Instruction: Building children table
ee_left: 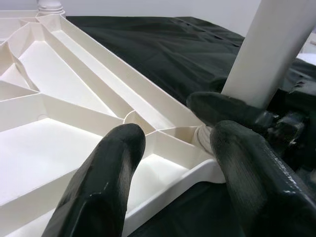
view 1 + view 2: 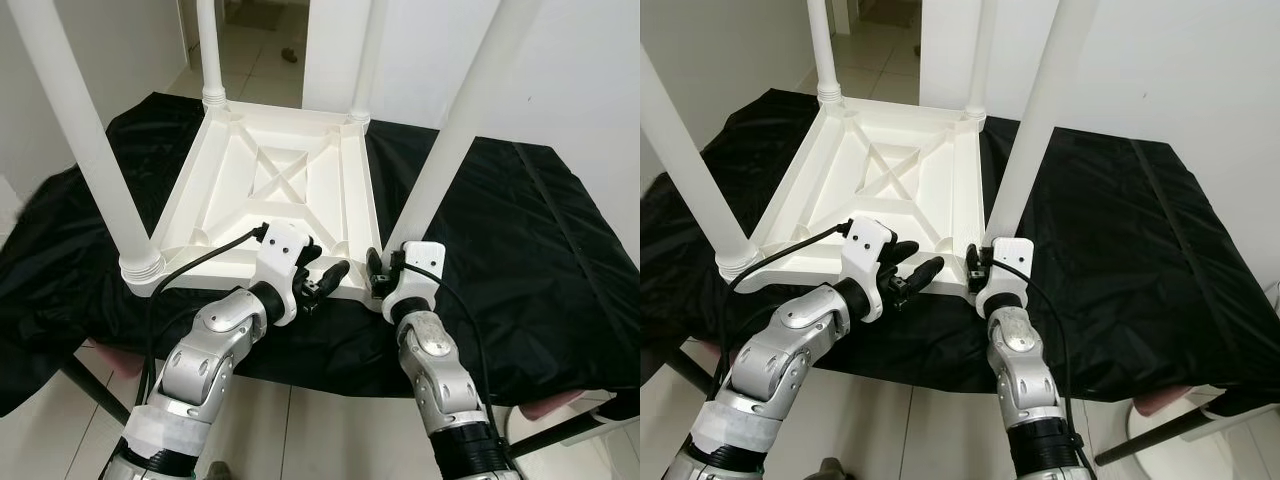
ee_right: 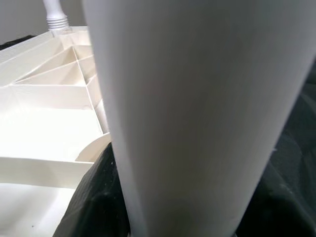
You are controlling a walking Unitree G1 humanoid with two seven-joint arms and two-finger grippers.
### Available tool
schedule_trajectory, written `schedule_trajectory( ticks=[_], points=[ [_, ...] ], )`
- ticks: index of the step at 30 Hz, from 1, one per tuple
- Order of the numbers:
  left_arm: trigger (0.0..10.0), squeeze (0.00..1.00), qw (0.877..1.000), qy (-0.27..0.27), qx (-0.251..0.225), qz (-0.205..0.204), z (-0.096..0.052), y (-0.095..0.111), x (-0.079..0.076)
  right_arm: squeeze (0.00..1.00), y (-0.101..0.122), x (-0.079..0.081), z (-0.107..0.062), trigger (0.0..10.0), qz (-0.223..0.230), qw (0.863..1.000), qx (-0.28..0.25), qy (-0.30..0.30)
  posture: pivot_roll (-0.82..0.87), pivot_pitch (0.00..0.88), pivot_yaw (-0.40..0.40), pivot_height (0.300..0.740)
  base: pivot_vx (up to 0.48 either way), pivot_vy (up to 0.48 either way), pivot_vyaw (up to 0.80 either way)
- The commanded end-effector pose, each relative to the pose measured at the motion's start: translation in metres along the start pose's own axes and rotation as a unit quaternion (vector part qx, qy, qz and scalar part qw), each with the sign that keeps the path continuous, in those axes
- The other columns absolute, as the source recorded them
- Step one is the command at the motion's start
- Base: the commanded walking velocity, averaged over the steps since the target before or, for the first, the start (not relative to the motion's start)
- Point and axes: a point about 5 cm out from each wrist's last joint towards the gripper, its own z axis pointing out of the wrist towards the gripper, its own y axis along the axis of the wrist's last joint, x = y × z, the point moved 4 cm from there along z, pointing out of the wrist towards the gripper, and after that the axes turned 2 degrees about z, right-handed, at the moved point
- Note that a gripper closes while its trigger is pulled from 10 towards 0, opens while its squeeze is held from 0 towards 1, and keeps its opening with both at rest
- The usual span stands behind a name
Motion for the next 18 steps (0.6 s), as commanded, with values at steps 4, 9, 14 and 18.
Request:
schedule_trajectory(
  ticks=[4,9,14,18],
  points=[
    [10.0,0.00,1.000,0.017,-0.004,0.024,-0.003,0.003,0.005,1.00,0.021,-0.001,-0.004,10.0,0.000,0.994,-0.042,0.100,0.03,0.000,-0.027,0.740,0.000,0.000,0.00],
    [10.0,0.00,1.000,0.009,-0.004,0.025,-0.005,0.002,0.004,1.00,0.026,-0.007,-0.004,10.0,-0.008,0.989,-0.036,0.145,0.03,0.000,-0.027,0.740,0.000,0.000,0.00],
    [10.0,0.00,0.998,-0.048,0.004,0.047,-0.015,-0.006,-0.016,0.00,0.029,-0.011,-0.006,10.0,-0.042,0.966,-0.006,0.255,0.04,0.000,-0.035,0.740,0.000,0.000,0.00],
    [10.0,0.00,0.994,-0.098,0.011,0.040,-0.024,-0.011,-0.030,0.00,0.022,-0.016,-0.004,10.0,-0.063,0.953,0.020,0.295,0.03,0.000,-0.034,0.740,0.000,0.000,0.00]
  ],
)
